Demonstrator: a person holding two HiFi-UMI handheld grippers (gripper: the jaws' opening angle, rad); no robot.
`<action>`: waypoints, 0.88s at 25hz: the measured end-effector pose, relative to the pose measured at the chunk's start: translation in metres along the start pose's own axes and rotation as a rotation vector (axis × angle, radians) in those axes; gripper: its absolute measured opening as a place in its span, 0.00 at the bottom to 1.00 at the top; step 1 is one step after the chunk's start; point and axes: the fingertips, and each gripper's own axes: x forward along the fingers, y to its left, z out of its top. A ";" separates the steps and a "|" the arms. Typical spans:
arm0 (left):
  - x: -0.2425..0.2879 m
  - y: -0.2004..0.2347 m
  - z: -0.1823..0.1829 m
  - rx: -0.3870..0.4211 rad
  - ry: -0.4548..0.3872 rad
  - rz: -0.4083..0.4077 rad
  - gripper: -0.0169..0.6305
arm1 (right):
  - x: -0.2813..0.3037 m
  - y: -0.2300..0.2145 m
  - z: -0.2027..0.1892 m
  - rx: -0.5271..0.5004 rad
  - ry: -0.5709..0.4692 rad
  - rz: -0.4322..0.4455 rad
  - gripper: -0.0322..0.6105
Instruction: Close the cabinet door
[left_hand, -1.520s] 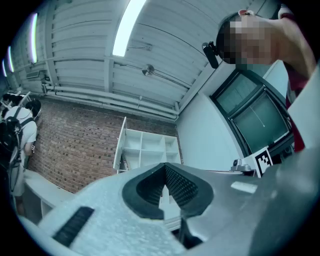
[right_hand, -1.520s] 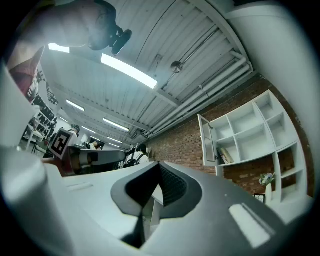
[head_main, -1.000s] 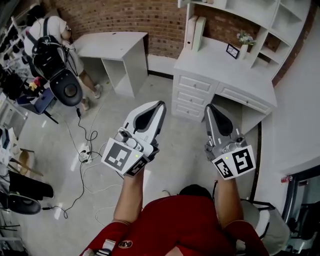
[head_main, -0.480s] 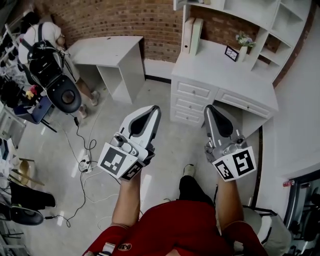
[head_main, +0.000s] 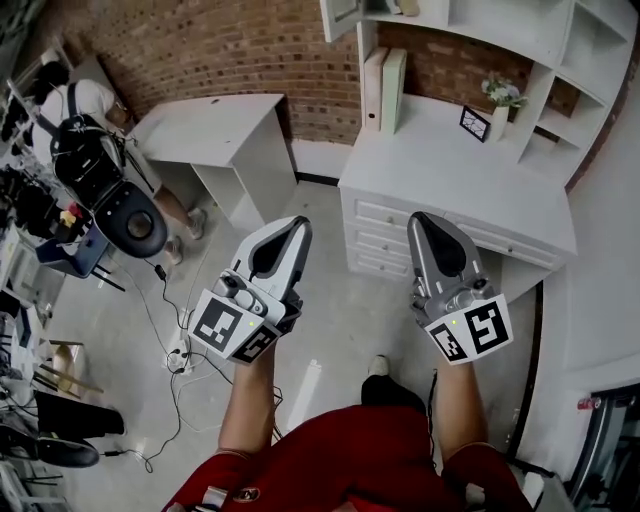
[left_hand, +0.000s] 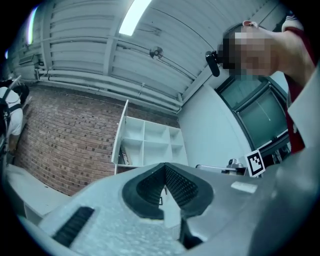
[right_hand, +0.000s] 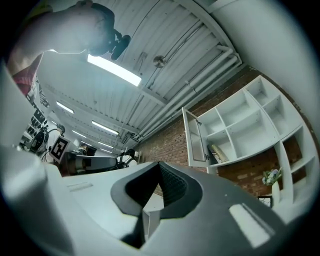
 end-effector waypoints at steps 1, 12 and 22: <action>0.015 0.007 -0.003 0.003 0.000 0.004 0.03 | 0.008 -0.015 -0.003 0.002 -0.002 0.006 0.07; 0.151 0.070 -0.028 0.034 -0.012 0.019 0.03 | 0.086 -0.138 -0.032 0.006 -0.007 0.073 0.07; 0.196 0.149 -0.043 0.031 0.003 0.050 0.03 | 0.144 -0.168 -0.057 -0.015 0.018 0.062 0.07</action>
